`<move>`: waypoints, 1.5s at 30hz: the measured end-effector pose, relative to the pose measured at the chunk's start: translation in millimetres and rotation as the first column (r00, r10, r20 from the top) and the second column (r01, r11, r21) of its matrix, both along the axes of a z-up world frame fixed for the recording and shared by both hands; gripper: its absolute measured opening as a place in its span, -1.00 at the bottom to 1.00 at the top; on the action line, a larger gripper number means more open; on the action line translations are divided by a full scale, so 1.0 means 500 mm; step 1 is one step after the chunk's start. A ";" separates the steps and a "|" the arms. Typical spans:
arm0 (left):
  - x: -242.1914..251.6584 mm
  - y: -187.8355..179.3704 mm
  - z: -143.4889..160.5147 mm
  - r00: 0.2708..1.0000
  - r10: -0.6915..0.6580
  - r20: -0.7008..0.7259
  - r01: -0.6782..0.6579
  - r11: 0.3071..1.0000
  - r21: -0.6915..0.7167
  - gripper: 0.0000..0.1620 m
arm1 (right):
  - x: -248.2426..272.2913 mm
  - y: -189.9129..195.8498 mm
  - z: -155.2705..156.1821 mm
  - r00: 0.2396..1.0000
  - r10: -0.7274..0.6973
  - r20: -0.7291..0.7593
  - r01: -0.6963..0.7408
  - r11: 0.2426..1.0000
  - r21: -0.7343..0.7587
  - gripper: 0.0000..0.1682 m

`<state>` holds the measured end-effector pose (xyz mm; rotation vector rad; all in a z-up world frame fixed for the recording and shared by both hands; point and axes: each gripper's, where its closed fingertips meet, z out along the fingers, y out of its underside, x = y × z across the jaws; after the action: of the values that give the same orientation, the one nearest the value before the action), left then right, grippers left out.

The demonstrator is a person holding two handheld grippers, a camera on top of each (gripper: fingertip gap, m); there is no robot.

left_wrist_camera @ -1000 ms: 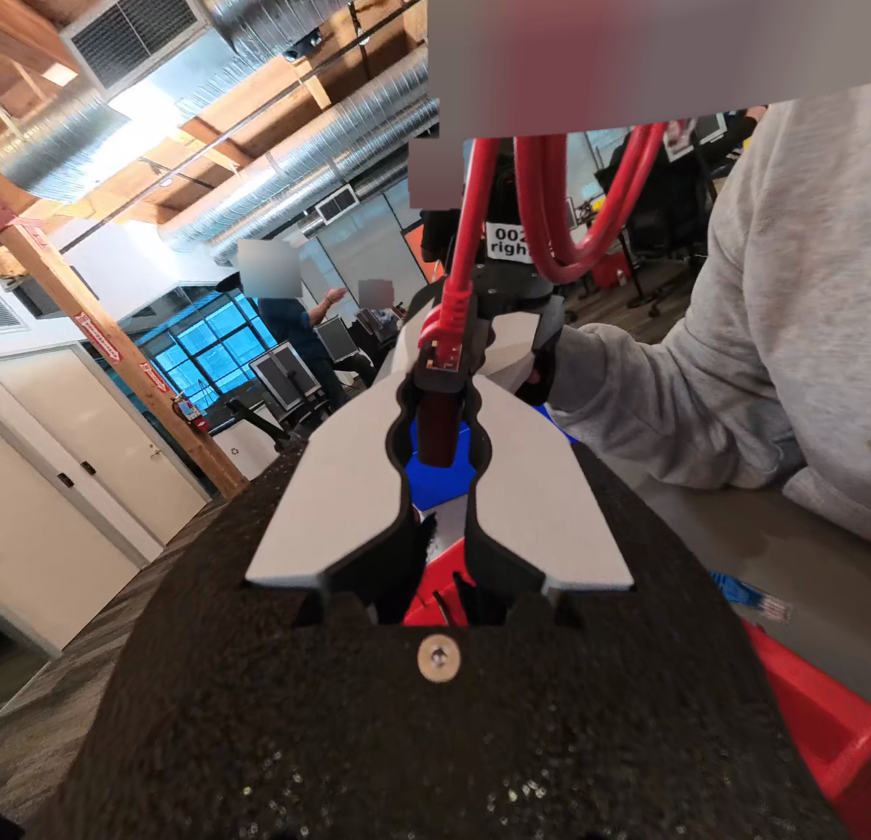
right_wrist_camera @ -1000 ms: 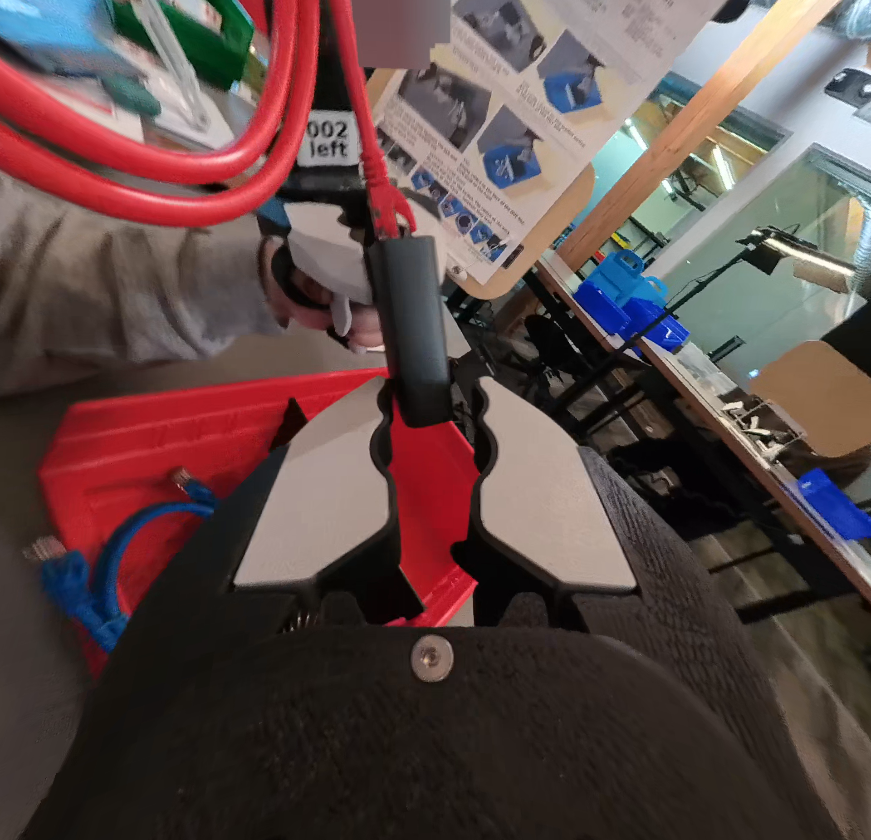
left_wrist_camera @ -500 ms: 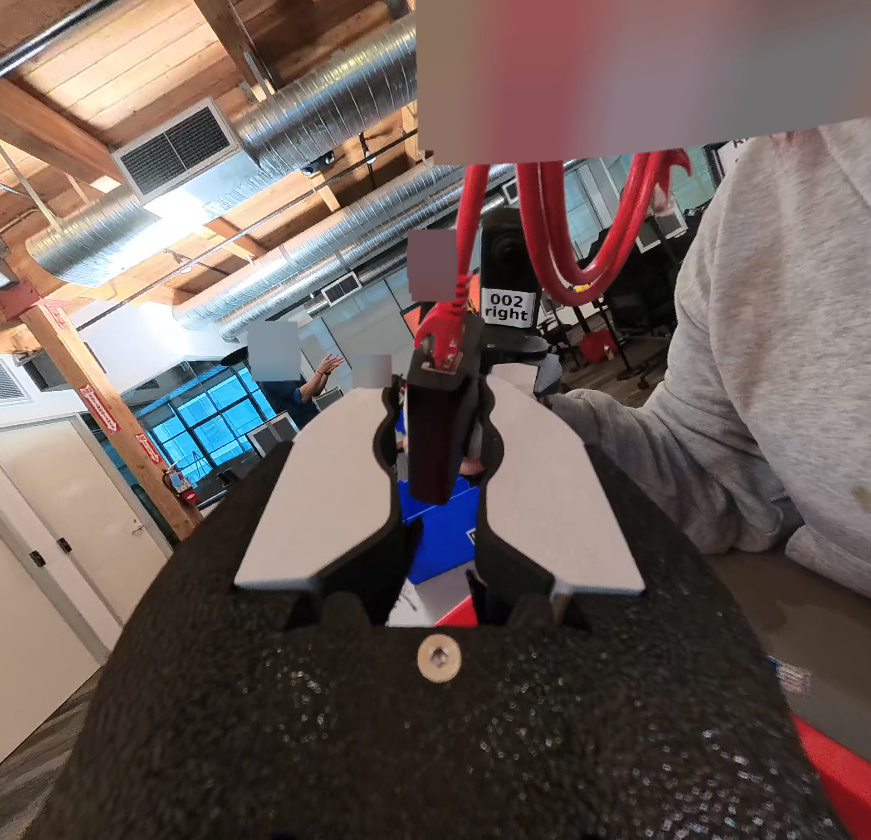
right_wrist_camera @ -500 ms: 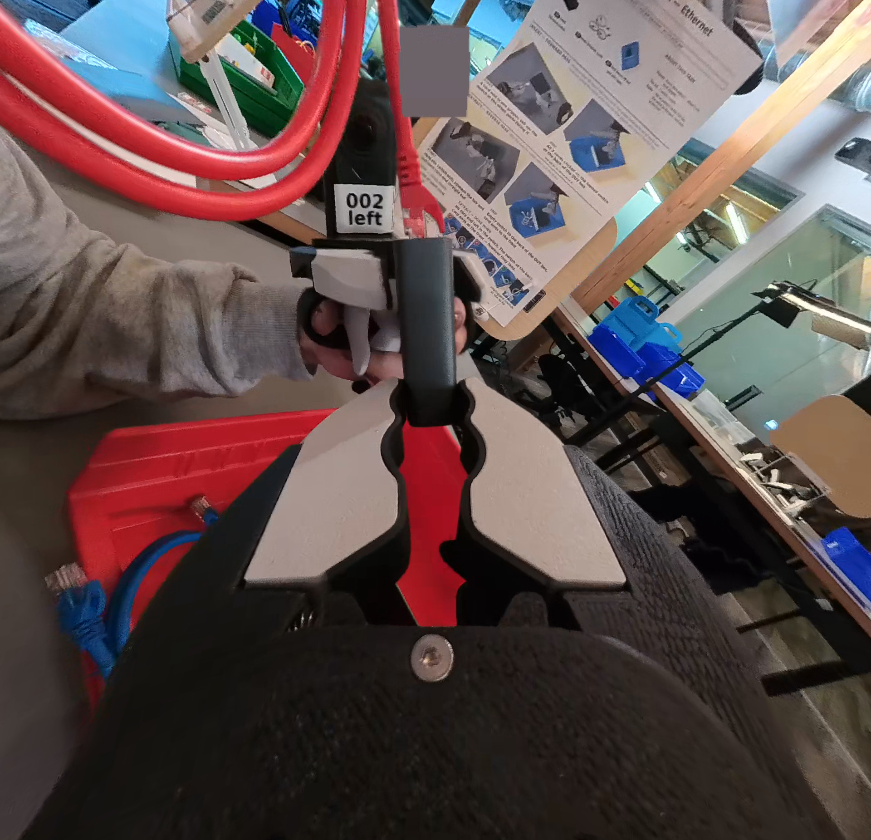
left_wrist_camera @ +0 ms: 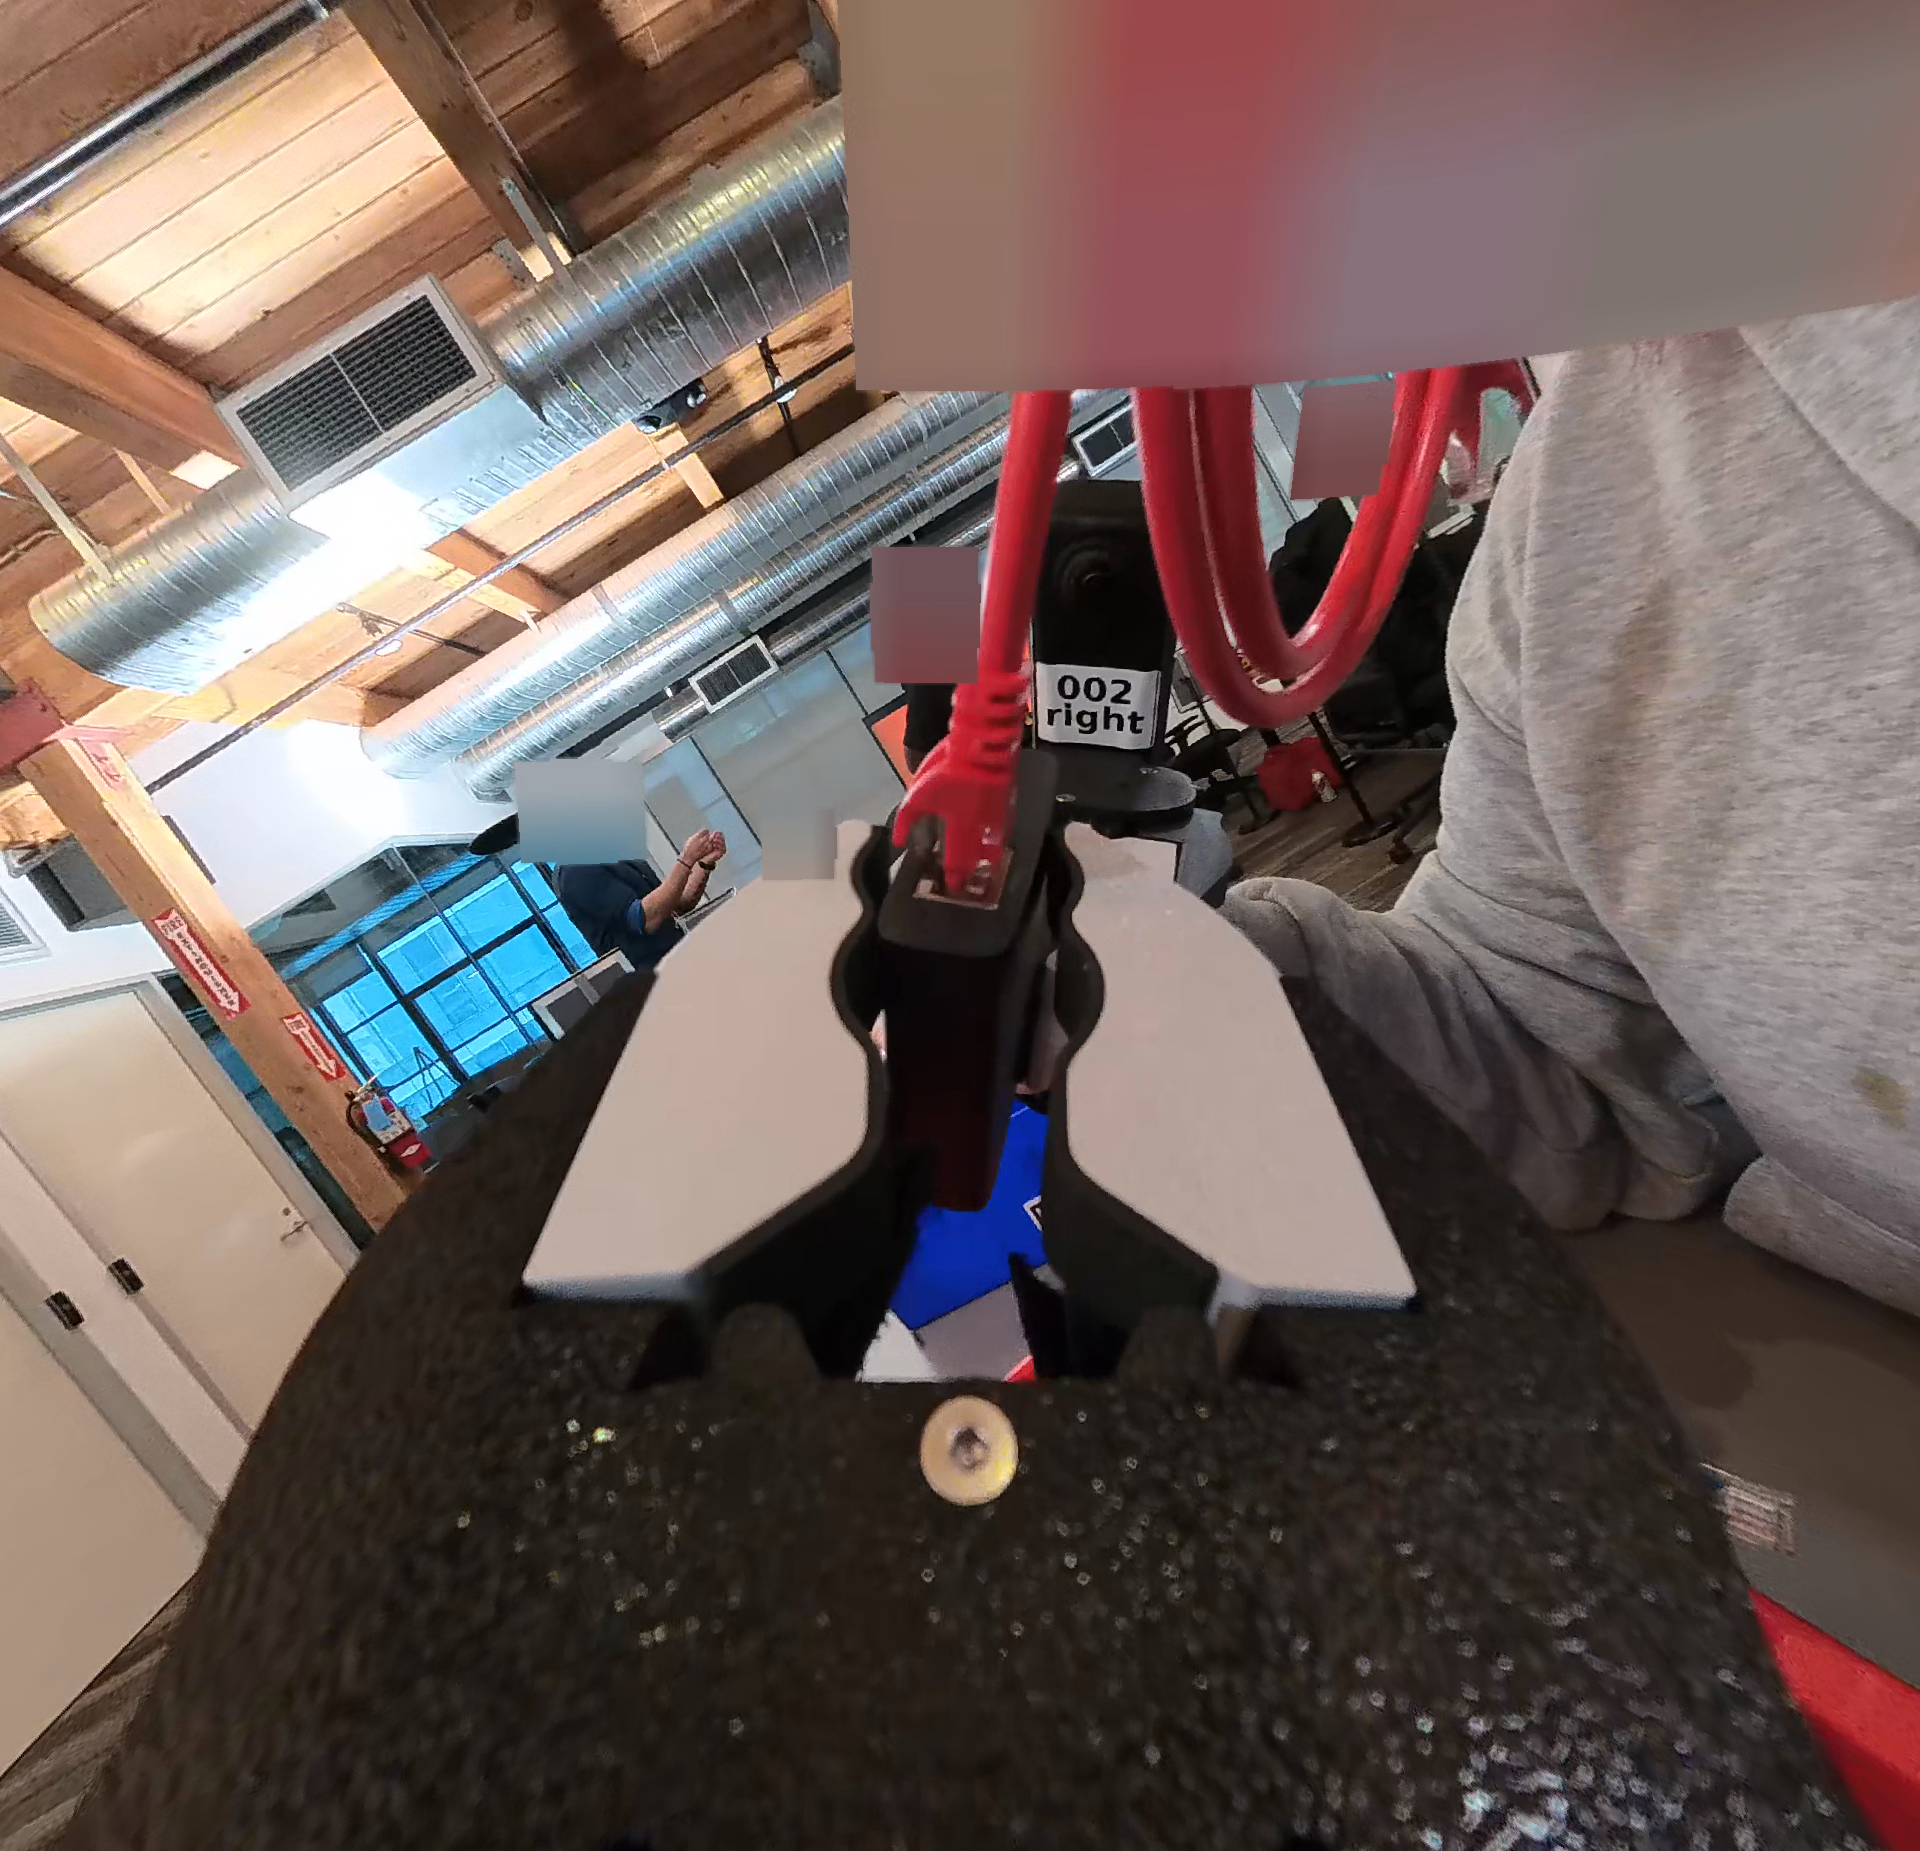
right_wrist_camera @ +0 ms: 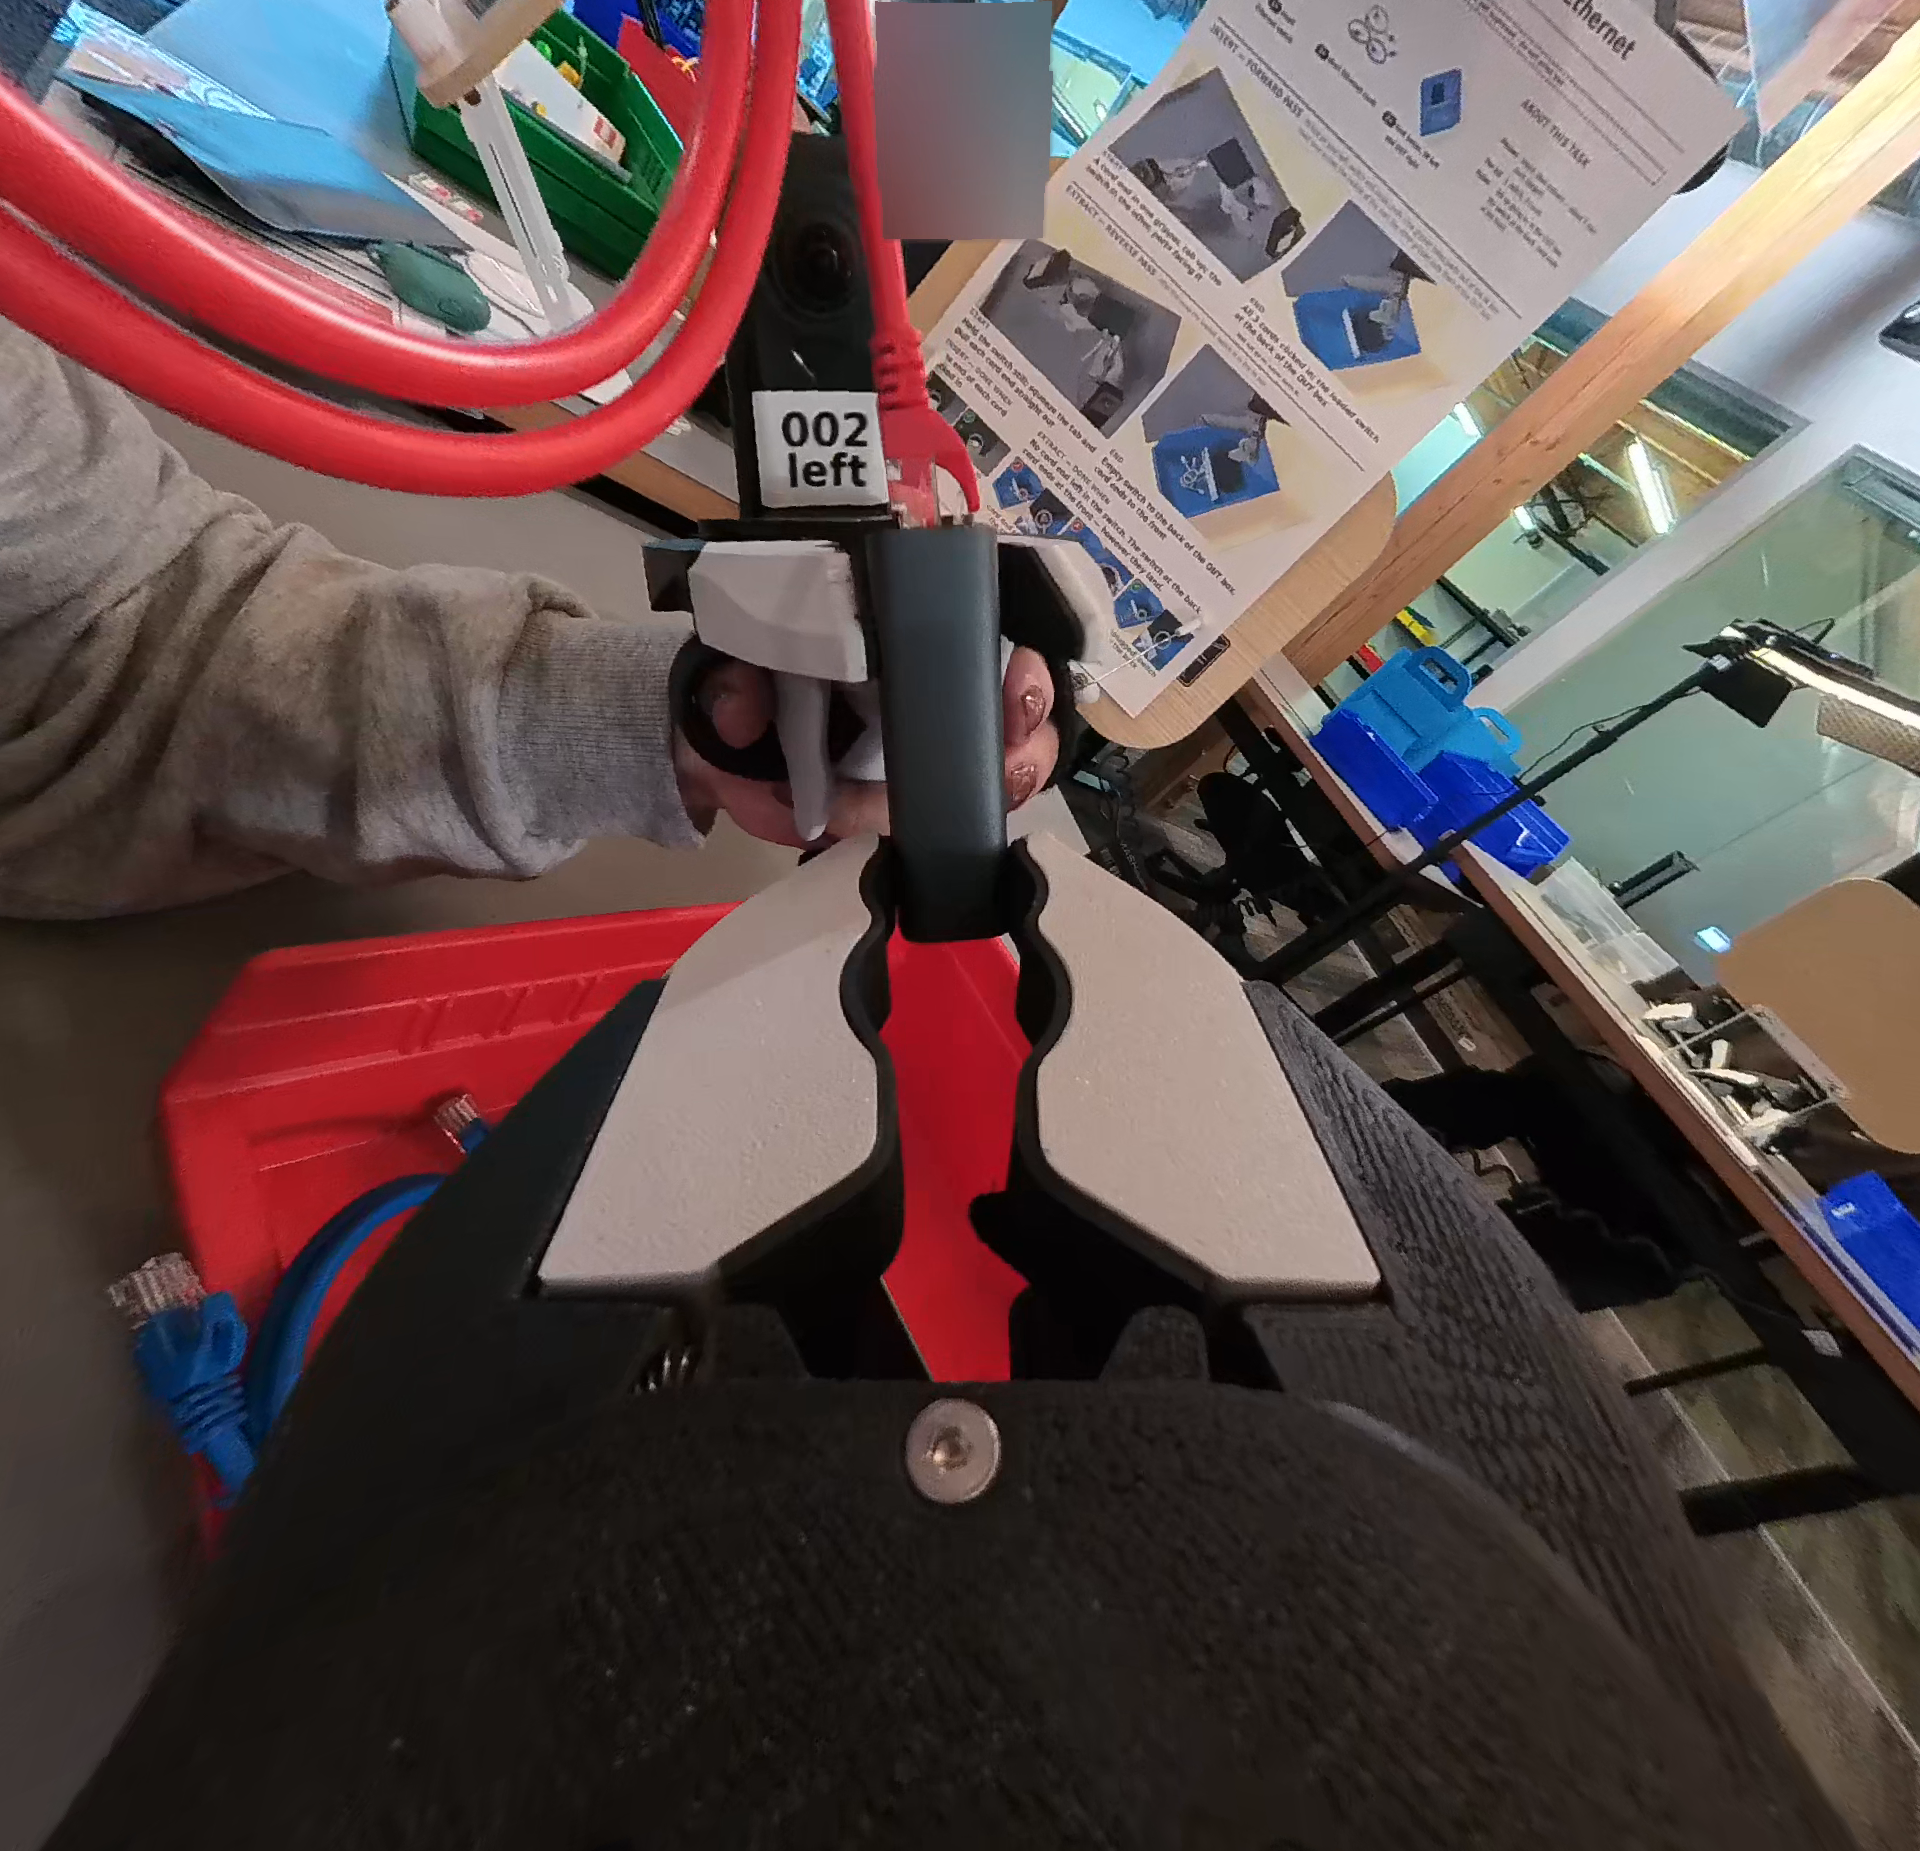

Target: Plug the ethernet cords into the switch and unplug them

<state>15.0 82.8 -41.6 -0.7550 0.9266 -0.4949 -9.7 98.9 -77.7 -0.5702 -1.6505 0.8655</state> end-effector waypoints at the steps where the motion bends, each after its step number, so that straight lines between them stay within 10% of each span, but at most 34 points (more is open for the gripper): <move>1: 0.000 0.000 0.000 1.000 0.001 -0.002 -0.001 1.000 0.004 -0.65 | 0.000 0.000 0.000 1.000 0.000 0.000 0.000 1.000 0.001 -0.77; 29: -0.059 -0.020 0.019 0.995 -0.060 0.085 0.059 0.998 0.015 -0.75 | 0.037 0.058 0.007 0.997 -0.046 0.064 0.053 0.993 -0.107 -0.54; 45: -0.229 -0.130 0.078 0.932 -0.193 0.307 0.158 0.978 0.136 -0.74 | 0.009 -0.054 -0.319 0.664 0.154 0.731 -0.224 0.975 -0.003 -0.62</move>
<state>-99.6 17.7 -2.6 -0.4750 0.7132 -0.6967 -5.2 71.7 -237.2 -0.7493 -2.5134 0.7424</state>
